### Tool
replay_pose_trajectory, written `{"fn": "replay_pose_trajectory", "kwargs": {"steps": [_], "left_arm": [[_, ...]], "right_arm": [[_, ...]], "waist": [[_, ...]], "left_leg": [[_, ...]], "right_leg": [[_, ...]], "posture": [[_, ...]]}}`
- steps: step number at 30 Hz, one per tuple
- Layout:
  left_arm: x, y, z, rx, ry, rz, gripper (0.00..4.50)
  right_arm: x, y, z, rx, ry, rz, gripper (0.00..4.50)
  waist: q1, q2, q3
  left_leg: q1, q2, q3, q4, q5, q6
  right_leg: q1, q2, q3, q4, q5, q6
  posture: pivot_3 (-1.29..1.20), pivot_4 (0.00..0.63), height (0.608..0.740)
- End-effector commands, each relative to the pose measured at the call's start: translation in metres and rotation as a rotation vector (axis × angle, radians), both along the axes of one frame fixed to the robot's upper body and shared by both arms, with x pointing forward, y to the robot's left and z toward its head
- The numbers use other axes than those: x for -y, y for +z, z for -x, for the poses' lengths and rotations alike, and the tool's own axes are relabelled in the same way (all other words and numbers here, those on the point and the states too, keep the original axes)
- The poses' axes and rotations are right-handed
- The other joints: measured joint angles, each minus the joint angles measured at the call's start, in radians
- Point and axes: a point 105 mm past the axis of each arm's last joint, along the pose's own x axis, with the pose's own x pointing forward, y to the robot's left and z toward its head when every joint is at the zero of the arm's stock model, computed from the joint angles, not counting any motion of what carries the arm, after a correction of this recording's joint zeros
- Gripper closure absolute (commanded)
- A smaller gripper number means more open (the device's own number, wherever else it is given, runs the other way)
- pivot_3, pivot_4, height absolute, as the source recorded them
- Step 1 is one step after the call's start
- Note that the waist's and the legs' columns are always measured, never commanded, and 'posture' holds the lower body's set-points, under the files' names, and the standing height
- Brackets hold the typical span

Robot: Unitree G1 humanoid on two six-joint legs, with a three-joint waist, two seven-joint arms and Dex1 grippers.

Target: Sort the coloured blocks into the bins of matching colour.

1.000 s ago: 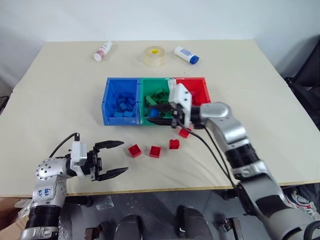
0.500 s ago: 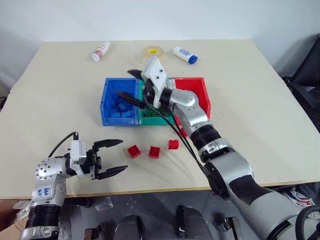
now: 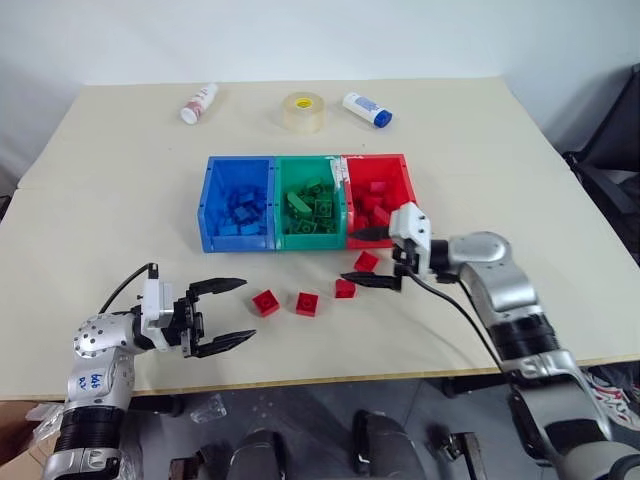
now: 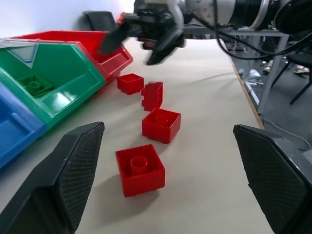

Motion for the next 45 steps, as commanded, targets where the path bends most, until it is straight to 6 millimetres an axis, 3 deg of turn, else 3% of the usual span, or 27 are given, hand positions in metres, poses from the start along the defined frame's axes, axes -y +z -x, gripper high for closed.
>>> {"fn": "replay_pose_trajectory", "kwargs": {"steps": [1, 8, 13, 19, 29, 43, 45], "left_arm": [[-0.004, 0.003, -0.001, 0.016, 0.002, 0.009, 0.0], [-0.002, 0.002, -0.006, 0.017, -0.016, 0.007, 0.0], [-0.001, 0.003, -0.008, 0.019, -0.034, 0.007, 0.0], [0.0, 0.005, -0.009, 0.025, -0.042, 0.007, 0.0], [-0.003, 0.007, 0.003, 0.027, -0.026, 0.003, 0.0], [-0.003, 0.006, 0.02, 0.012, 0.014, 0.009, 0.0], [-0.003, 0.005, 0.02, 0.01, 0.014, 0.01, 0.0]], "right_arm": [[0.036, 0.011, 0.011, -0.017, -0.079, 0.022, 0.1], [0.105, 0.007, 0.038, -0.078, -0.275, 0.103, 0.1], [0.118, 0.006, 0.05, -0.084, -0.322, 0.13, 0.1], [0.1, 0.005, 0.046, -0.085, -0.308, 0.104, 0.1], [0.049, -0.023, 0.017, -0.108, -0.3, -0.028, 0.1], [0.02, -0.044, -0.013, -0.09, -0.313, -0.071, 0.1], [0.014, -0.044, -0.015, -0.101, -0.309, -0.102, 0.46]], "waist": [[0.003, 0.0, 0.0], [0.023, 0.0, 0.0], [0.022, 0.0, 0.0], [0.025, 0.0, 0.0], [0.024, 0.0, 0.0], [0.022, 0.0, 0.0], [0.021, 0.0, 0.0]], "left_leg": [[0.0, 0.0, 0.0, 0.0, 0.0, 0.0], [0.0, 0.0, 0.0, 0.001, 0.0, 0.0], [0.001, 0.0, 0.0, 0.001, 0.0, 0.001], [0.001, 0.0, 0.0, 0.001, 0.0, 0.0], [0.0, 0.0, 0.0, 0.001, -0.001, 0.001], [0.0, 0.0, 0.0, 0.001, -0.001, 0.001], [0.001, 0.0, 0.0, 0.001, -0.001, 0.001]], "right_leg": [[0.0, 0.0, 0.0, 0.0, 0.0, 0.0], [0.001, 0.0, 0.0, -0.003, 0.0, 0.0], [0.002, 0.0, 0.0, -0.007, 0.0, 0.0], [0.002, 0.0, 0.0, -0.007, 0.0, 0.0], [0.002, 0.0, 0.0, -0.004, 0.001, 0.001], [0.002, 0.0, 0.0, -0.003, 0.001, 0.001], [0.002, 0.0, 0.0, -0.003, 0.001, 0.001]], "posture": [[0.0, 0.15, 0.74], [0.0, 0.15, 0.74], [0.0, 0.15, 0.74], [0.0, 0.15, 0.74], [0.0, 0.15, 0.74], [0.0, 0.15, 0.74], [0.0, 0.15, 0.74]]}}
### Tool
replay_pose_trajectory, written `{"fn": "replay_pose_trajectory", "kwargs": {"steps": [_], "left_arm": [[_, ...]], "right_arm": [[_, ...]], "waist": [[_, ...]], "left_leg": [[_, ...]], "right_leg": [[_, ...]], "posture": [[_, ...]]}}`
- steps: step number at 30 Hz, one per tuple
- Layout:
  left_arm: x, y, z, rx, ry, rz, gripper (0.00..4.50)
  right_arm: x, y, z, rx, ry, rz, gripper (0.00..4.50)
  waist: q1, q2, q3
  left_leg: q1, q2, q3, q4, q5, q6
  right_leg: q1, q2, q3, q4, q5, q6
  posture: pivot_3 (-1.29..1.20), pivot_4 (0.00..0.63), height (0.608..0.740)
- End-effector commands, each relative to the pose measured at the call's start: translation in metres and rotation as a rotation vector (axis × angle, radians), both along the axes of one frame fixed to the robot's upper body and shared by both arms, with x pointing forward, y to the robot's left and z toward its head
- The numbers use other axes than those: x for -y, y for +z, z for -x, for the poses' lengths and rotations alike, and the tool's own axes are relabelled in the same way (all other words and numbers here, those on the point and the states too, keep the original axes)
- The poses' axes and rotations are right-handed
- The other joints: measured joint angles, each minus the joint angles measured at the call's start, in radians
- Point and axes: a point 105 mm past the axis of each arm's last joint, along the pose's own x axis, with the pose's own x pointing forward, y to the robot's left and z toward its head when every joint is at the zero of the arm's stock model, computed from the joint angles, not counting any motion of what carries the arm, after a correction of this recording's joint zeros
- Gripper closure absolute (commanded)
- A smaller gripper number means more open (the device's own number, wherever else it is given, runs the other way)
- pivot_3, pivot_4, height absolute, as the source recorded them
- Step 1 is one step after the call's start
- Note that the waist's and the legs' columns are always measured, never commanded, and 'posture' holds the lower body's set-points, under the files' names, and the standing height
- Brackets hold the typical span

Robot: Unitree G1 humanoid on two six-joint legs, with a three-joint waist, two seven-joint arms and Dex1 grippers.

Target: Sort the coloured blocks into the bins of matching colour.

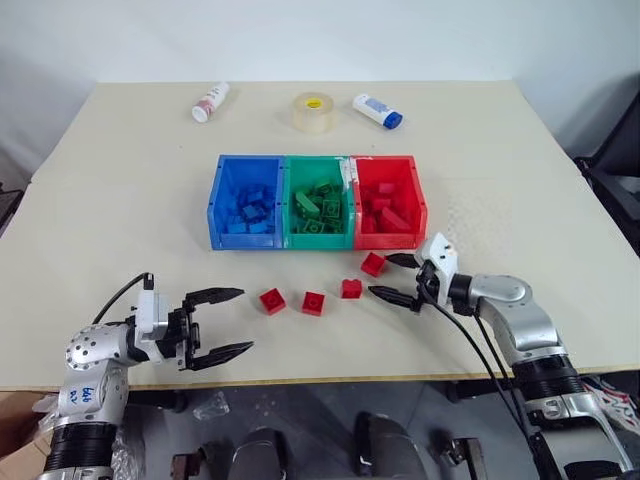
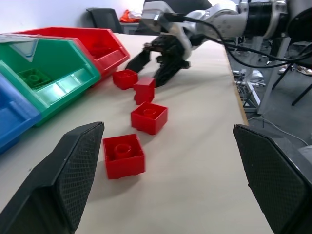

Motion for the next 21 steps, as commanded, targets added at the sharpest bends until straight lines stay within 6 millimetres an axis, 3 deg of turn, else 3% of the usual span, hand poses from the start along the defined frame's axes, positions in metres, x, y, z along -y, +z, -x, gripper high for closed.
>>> {"fn": "replay_pose_trajectory", "kwargs": {"steps": [1, 8, 13, 15, 20, 21], "left_arm": [[0.0, 0.008, 0.004, 0.032, -0.004, 0.012, 0.0], [0.001, 0.008, 0.005, 0.026, -0.007, 0.015, 0.0], [0.001, 0.008, 0.004, 0.025, -0.009, 0.015, 0.0], [0.001, 0.008, 0.004, 0.023, -0.009, 0.016, 0.0], [0.002, 0.006, 0.0, 0.015, -0.015, 0.018, 0.0], [0.004, 0.007, -0.003, 0.018, -0.021, 0.021, 0.0]], "right_arm": [[-0.01, 0.006, -0.003, 0.021, 0.009, -0.045, 0.67], [-0.017, 0.008, 0.0, 0.032, -0.008, -0.091, 2.98], [-0.013, 0.025, 0.012, 0.068, 0.004, -0.113, 3.02], [-0.01, 0.045, 0.015, 0.109, 0.004, -0.13, 3.02], [-0.005, 0.088, 0.004, 0.201, -0.026, -0.192, 3.02], [-0.002, 0.098, -0.008, 0.24, -0.071, -0.204, 2.67]], "waist": [[-0.001, 0.0, 0.0], [0.0, 0.0, 0.0], [0.001, 0.0, 0.0], [0.002, 0.0, 0.0], [-0.001, 0.0, 0.0], [-0.002, 0.0, 0.0]], "left_leg": [[0.0, 0.0, 0.0, 0.0, 0.0, 0.0], [0.0, 0.0, 0.0, 0.0, 0.0, 0.0], [0.0, 0.0, 0.0, 0.0, 0.0, 0.0], [0.0, 0.0, 0.0, 0.0, 0.0, 0.0], [0.0, 0.0, 0.0, 0.0, 0.0, 0.0], [0.0, 0.001, 0.0, 0.0, 0.0, 0.0]], "right_leg": [[0.0, 0.0, 0.0, 0.0, 0.0, 0.0], [0.0, 0.0, 0.0, 0.0, 0.0, 0.0], [0.0, 0.0, 0.0, 0.0, 0.0, 0.0], [0.0, 0.0, 0.0, 0.0, 0.0, 0.0], [0.0, 0.0, 0.0, 0.001, 0.0, 0.0], [0.0, 0.0, 0.0, 0.001, 0.0, -0.001]], "posture": [[0.0, 0.15, 0.74], [0.0, 0.15, 0.74], [0.0, 0.15, 0.74], [0.0, 0.15, 0.74], [0.0, 0.15, 0.74], [0.0, 0.15, 0.74]]}}
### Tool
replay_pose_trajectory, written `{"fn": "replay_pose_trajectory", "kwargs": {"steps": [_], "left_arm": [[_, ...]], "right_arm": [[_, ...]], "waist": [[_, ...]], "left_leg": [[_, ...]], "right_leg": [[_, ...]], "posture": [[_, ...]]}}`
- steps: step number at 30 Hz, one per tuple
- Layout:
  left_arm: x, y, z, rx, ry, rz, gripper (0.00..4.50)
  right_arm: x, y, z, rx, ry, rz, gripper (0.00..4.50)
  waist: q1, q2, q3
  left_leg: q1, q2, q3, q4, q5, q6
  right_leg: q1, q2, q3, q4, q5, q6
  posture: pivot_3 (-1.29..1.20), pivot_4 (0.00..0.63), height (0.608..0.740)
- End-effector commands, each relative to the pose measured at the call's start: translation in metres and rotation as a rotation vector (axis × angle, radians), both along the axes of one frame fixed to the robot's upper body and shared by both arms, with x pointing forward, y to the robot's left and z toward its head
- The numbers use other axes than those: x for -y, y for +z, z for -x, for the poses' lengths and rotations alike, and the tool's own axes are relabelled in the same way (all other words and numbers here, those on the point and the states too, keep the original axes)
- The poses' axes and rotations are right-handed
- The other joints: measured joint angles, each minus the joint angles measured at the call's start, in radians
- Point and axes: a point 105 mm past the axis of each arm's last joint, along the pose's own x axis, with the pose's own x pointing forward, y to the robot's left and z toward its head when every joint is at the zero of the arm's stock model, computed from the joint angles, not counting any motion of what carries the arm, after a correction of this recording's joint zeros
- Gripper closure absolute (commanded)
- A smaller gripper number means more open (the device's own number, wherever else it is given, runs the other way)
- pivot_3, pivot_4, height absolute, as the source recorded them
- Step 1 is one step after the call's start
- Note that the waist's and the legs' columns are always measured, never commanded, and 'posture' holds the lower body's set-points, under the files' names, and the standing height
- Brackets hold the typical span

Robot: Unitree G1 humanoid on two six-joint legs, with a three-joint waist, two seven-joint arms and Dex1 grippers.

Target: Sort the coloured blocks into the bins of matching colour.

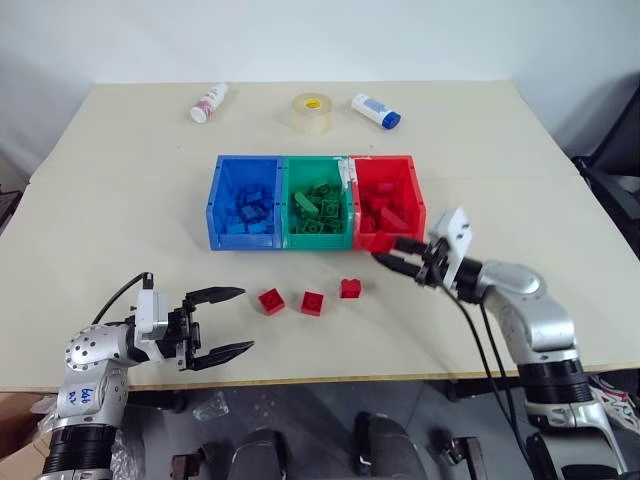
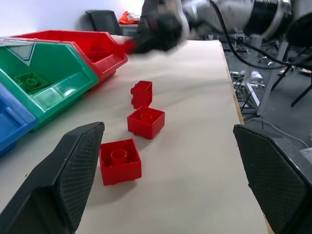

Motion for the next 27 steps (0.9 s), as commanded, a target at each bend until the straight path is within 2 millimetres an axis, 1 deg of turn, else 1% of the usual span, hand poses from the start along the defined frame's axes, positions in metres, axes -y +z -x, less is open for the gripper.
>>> {"fn": "replay_pose_trajectory", "kwargs": {"steps": [1, 2, 4, 6, 8, 11, 13, 16, 17, 19, 24, 27], "left_arm": [[0.002, 0.004, -0.006, 0.014, -0.014, 0.019, 0.0], [0.003, 0.005, -0.008, 0.017, -0.018, 0.021, 0.0], [0.004, 0.005, -0.01, 0.022, -0.023, 0.021, 0.0], [0.004, 0.006, -0.012, 0.027, -0.026, 0.021, 0.0], [0.004, 0.007, -0.013, 0.03, -0.025, 0.021, 0.0], [0.002, 0.006, -0.012, 0.027, -0.022, 0.02, 0.0], [0.001, 0.005, -0.011, 0.024, -0.021, 0.019, 0.0], [0.0, 0.004, -0.011, 0.02, -0.021, 0.019, 0.0], [0.0, 0.004, -0.011, 0.018, -0.021, 0.019, 0.0], [0.0, 0.003, -0.011, 0.016, -0.022, 0.018, 0.0], [-0.003, 0.002, -0.012, 0.012, -0.022, 0.014, 0.0], [-0.003, 0.002, -0.013, 0.012, -0.026, 0.013, 0.0]], "right_arm": [[0.008, 0.037, -0.027, 0.129, -0.115, -0.059, 2.3], [0.012, 0.045, -0.038, 0.161, -0.163, -0.071, 2.06], [0.015, 0.05, -0.05, 0.196, -0.209, -0.079, 1.41], [0.014, 0.051, -0.053, 0.208, -0.201, -0.08, 0.7], [0.012, 0.049, -0.049, 0.211, -0.174, -0.074, 0.02], [0.01, 0.04, -0.034, 0.187, -0.099, -0.05, 0.02], [0.01, 0.031, -0.02, 0.154, -0.04, -0.022, 0.02], [0.014, 0.014, 0.01, 0.068, 0.084, 0.042, 0.02], [0.017, 0.008, 0.021, 0.034, 0.118, 0.07, 0.02], [0.029, -0.002, 0.034, -0.009, 0.134, 0.127, 0.02], [0.067, -0.023, 0.058, -0.093, 0.103, 0.31, 0.02], [0.077, -0.029, 0.067, -0.121, 0.104, 0.364, 0.02]], "waist": [[-0.003, 0.0, 0.0], [-0.003, 0.0, 0.0], [-0.004, 0.0, 0.0], [0.001, 0.0, 0.0], [0.001, 0.0, 0.0], [0.001, 0.0, 0.0], [0.003, 0.0, 0.0], [0.003, 0.0, 0.0], [0.004, 0.0, 0.0], [0.003, 0.0, 0.0], [0.004, 0.0, 0.0], [0.002, 0.0, 0.0]], "left_leg": [[0.0, 0.0, 0.0, 0.0, 0.0, 0.0], [0.0, 0.0, 0.001, 0.0, 0.0, 0.0], [0.0, 0.0, 0.001, 0.0, 0.0, -0.001], [0.0, 0.0, 0.001, -0.001, 0.0, -0.001], [0.0, 0.0, 0.001, -0.002, 0.0, -0.001], [-0.002, 0.0, 0.001, -0.002, -0.001, 0.0], [-0.002, 0.0, 0.002, -0.002, -0.001, 0.0], [-0.002, 0.0, 0.001, -0.002, -0.001, 0.0], [-0.002, 0.0, 0.001, -0.001, -0.001, 0.0], [-0.001, 0.0, 0.001, -0.001, -0.001, 0.0], [0.0, 0.0, 0.001, 0.0, -0.001, 0.0], [0.0, 0.0, 0.001, 0.0, -0.001, 0.0]], "right_leg": [[0.0, 0.0, 0.0, 0.001, 0.0, 0.0], [0.0, 0.0, 0.0, 0.001, 0.0, 0.0], [0.0, 0.0, 0.0, 0.002, 0.0, 0.0], [-0.001, 0.0, 0.0, 0.001, 0.0, 0.0], [-0.001, 0.0, 0.0, 0.0, 0.0, 0.0], [-0.001, 0.0, 0.0, -0.003, 0.0, 0.001], [-0.001, 0.0, 0.0, -0.004, 0.0, 0.001], [-0.001, 0.0, 0.0, -0.004, 0.001, 0.001], [0.0, 0.0, 0.0, -0.004, 0.001, 0.001], [0.0, 0.0, 0.0, -0.004, 0.001, 0.001], [0.001, 0.0, 0.0, -0.005, 0.0, 0.001], [0.001, 0.0, 0.0, -0.005, 0.001, 0.001]], "posture": [[0.0, 0.15, 0.74], [0.0, 0.15, 0.74], [0.0, 0.15, 0.74], [0.0, 0.15, 0.74], [0.0, 0.15, 0.74], [0.0, 0.15, 0.74], [0.0, 0.15, 0.74], [0.0, 0.15, 0.74], [0.0, 0.15, 0.74], [0.0, 0.15, 0.74], [0.0, 0.15, 0.74], [0.0, 0.15, 0.74]]}}
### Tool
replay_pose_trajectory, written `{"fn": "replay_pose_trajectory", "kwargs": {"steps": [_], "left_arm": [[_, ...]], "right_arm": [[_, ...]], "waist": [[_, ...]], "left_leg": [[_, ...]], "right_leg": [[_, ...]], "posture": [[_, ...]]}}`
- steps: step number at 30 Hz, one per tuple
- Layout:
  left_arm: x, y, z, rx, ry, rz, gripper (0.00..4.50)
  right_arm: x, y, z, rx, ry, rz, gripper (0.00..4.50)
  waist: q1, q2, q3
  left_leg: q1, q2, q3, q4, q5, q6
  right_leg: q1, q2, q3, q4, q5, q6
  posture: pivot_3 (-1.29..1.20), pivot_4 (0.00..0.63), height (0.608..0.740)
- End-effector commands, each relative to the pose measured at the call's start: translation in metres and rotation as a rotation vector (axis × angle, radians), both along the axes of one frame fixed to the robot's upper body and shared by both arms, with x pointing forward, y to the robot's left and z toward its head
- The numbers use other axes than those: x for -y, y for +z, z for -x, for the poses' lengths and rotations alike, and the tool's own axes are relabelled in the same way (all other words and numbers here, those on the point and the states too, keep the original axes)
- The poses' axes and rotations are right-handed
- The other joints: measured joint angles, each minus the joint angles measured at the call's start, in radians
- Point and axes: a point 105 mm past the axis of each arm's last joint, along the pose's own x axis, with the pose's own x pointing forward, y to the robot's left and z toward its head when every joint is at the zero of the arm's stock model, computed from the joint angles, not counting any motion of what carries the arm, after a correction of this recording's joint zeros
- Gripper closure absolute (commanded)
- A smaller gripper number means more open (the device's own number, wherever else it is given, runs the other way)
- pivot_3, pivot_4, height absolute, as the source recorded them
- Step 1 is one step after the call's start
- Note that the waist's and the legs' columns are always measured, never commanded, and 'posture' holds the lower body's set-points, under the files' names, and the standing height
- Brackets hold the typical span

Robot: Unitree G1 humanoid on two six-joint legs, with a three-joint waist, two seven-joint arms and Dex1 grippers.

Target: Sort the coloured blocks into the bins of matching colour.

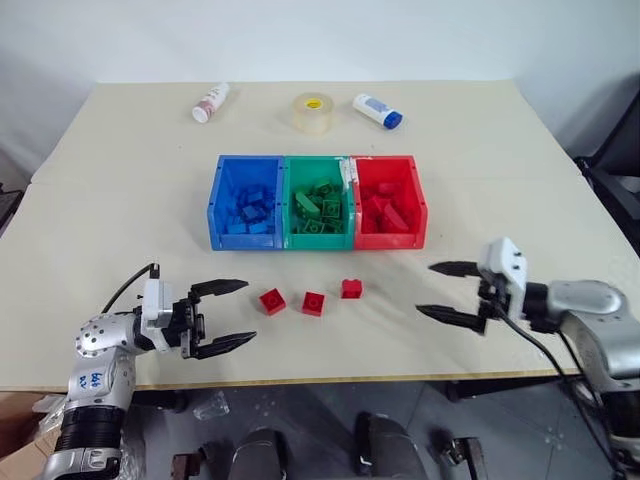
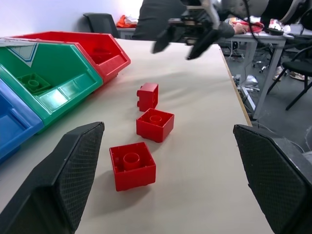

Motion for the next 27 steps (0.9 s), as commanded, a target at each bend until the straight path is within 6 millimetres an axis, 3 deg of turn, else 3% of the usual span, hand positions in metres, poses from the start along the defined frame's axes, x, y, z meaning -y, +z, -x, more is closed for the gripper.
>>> {"fn": "replay_pose_trajectory", "kwargs": {"steps": [1, 5, 14, 20, 23, 27], "left_arm": [[-0.003, 0.005, -0.001, 0.028, -0.004, -0.002, 0.0], [-0.001, 0.007, -0.003, 0.033, -0.013, -0.001, 0.0], [0.003, 0.008, 0.0, 0.043, -0.021, 0.001, 0.0], [-0.004, 0.007, 0.007, 0.046, 0.008, -0.006, 0.0], [-0.008, 0.006, 0.012, 0.043, 0.023, -0.013, 0.0], [-0.016, 0.004, 0.017, 0.033, 0.049, -0.026, 0.0]], "right_arm": [[0.002, 0.012, 0.009, 0.052, 0.043, 0.048, 0.02], [-0.011, 0.01, 0.008, 0.045, 0.079, 0.051, 0.02], [-0.086, -0.006, -0.017, 0.034, 0.225, 0.003, 0.02], [-0.116, -0.017, -0.033, 0.038, 0.278, 0.005, 0.02], [-0.123, -0.018, -0.036, 0.043, 0.299, -0.015, 0.6], [-0.126, -0.012, -0.035, 0.062, 0.308, -0.04, 1.95]], "waist": [[-0.002, 0.0, 0.0], [-0.001, 0.0, 0.0], [-0.001, 0.0, 0.0], [0.0, 0.0, 0.0], [-0.001, 0.0, 0.0], [-0.002, 0.0, 0.0]], "left_leg": [[0.0, 0.0, 0.0, 0.0, 0.0, 0.0], [0.001, 0.0, 0.0, 0.0, 0.0, -0.001], [0.0, 0.0, 0.0, 0.001, 0.0, -0.001], [-0.001, 0.0, 0.0, 0.001, 0.0, 0.0], [-0.001, 0.0, 0.0, 0.001, 0.0, 0.0], [0.0, 0.0, 0.0, 0.001, 0.0, 0.0]], "right_leg": [[0.0, 0.0, 0.0, 0.0, 0.0, 0.0], [0.0, 0.0, 0.0, -0.001, 0.0, 0.0], [0.0, 0.0, 0.0, 0.002, 0.0, 0.0], [0.0, 0.0, 0.0, 0.003, 0.0, 0.0], [0.0, 0.0, 0.0, 0.002, 0.0, 0.0], [-0.001, 0.0, 0.0, 0.003, 0.0, 0.0]], "posture": [[0.0, 0.15, 0.74], [0.0, 0.15, 0.74], [0.0, 0.15, 0.74], [0.0, 0.15, 0.74], [0.0, 0.15, 0.74], [0.0, 0.15, 0.74]]}}
